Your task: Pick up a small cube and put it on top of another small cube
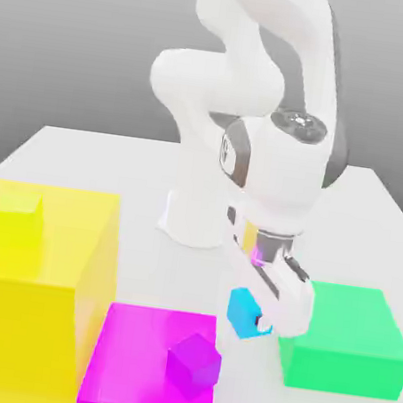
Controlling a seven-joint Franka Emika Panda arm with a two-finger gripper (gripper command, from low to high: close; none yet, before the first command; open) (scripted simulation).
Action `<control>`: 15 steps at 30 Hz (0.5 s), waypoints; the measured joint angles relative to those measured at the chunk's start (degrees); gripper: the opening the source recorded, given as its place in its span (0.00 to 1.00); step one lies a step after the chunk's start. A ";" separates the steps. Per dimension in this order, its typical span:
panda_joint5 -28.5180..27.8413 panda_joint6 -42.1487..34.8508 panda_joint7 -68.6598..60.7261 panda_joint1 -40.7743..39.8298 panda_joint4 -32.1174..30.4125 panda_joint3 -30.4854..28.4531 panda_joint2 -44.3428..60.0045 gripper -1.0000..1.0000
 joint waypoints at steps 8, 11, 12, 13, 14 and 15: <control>2.07 -17.12 -0.28 -10.69 12.04 -8.65 -5.73 0.00; 2.87 -23.45 -0.25 -13.58 16.52 -11.38 -7.92 0.00; 3.10 -25.56 -0.20 -14.53 18.01 -12.38 -8.65 0.00; 3.31 -27.66 -0.13 -15.48 19.50 -13.40 -9.38 0.00; 3.51 -29.75 -0.05 -16.45 20.99 -14.41 -10.11 0.00; 3.70 -31.84 0.03 -17.32 22.48 -15.49 -10.85 0.00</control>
